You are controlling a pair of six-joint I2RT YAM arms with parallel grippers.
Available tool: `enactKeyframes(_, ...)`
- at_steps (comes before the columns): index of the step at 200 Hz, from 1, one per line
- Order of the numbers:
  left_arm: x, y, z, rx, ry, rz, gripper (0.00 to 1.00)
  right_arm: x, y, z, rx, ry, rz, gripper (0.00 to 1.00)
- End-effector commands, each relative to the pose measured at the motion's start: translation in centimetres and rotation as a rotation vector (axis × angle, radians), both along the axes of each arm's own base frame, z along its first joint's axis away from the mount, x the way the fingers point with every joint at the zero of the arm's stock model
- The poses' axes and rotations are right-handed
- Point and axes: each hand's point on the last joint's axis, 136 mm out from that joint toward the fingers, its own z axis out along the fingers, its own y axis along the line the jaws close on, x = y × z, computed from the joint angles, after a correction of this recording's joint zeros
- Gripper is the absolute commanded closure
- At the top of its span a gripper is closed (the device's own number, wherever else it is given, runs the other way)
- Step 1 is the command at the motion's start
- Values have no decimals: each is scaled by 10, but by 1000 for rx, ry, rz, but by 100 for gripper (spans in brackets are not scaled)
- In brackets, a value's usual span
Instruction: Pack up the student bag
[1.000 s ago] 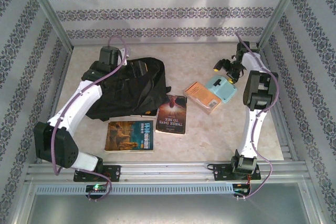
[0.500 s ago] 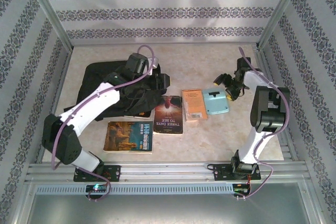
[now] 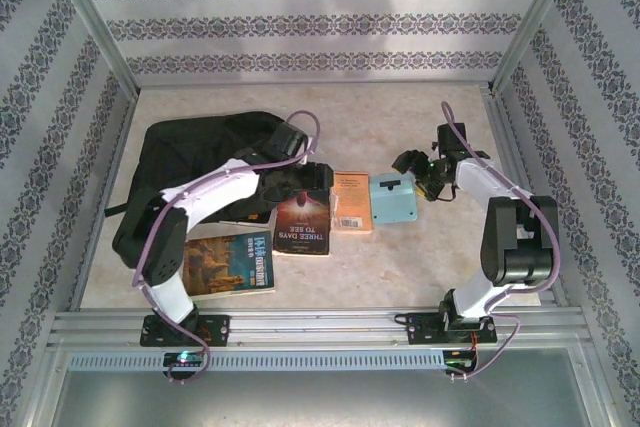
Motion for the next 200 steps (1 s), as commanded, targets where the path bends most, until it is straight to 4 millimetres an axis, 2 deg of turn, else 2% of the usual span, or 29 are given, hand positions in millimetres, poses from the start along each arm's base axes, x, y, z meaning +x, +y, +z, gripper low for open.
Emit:
enactKeyframes(1, 6, -19, -10, 8, -4, -23, 39, -6, -5, -19, -82, 15, 49, 17)
enactKeyframes(45, 4, -37, -33, 22, 28, -50, 42, -3, -12, -27, -144, 37, 87, 16)
enactKeyframes(79, 7, -42, -47, 37, 47, -59, 47, -5, 4, -46, -65, 74, 131, 16)
enactKeyframes(94, 7, -44, -53, 40, 57, -66, 50, -3, 15, -45, -13, 61, 159, 17)
enactKeyframes(115, 7, -47, -63, 46, 75, -77, 55, 1, 30, -25, 25, 0, 192, 19)
enactKeyframes(159, 4, -47, -74, 55, 93, -88, 62, -10, 49, 29, 15, -105, 220, 21)
enactKeyframes(186, 2, -46, -76, 58, 96, -95, 63, -21, 64, 49, 50, -135, 247, 21)
enactKeyframes(200, 1, -45, -77, 61, 96, -95, 63, -25, 72, 53, 76, -134, 269, 22)
